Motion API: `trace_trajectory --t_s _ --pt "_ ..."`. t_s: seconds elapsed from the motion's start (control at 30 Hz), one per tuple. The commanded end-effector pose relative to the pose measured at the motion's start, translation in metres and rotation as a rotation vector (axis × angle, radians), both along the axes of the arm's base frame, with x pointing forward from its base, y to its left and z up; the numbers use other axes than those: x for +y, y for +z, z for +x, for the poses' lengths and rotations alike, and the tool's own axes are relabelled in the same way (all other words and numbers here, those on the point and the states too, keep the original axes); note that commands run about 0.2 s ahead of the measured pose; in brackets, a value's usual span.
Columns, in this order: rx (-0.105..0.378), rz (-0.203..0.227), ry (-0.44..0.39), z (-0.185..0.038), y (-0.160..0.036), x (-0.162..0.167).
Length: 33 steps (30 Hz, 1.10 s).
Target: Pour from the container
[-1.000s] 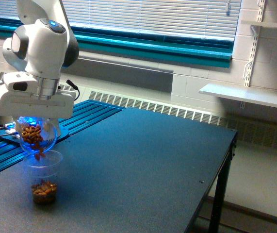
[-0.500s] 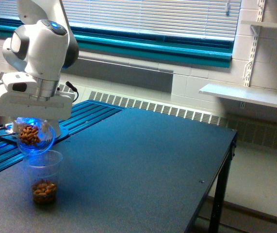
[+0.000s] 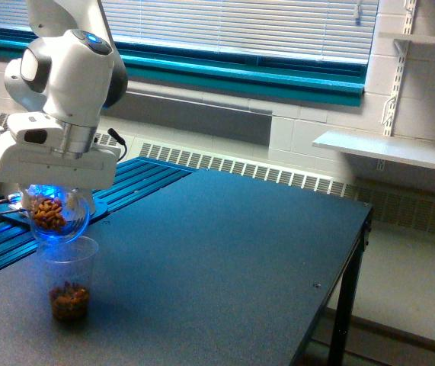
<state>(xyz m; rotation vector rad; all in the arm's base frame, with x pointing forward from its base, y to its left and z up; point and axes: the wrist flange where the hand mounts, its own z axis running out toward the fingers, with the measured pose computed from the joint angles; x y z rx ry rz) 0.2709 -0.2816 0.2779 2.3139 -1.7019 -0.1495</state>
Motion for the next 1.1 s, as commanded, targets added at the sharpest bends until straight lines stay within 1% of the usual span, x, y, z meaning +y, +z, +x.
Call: trace_trajectory --t_s 0.03,0.23,0.63,1.1 --pt "0.029 0.001 0.043 0.007 -0.003 0.005" --pt "0.053 -0.005 0.049 0.006 -0.006 0.001" --pt "0.051 -0.009 0.064 0.017 -0.005 -0.004" --pt "0.056 0.003 0.086 0.027 -0.009 0.000"
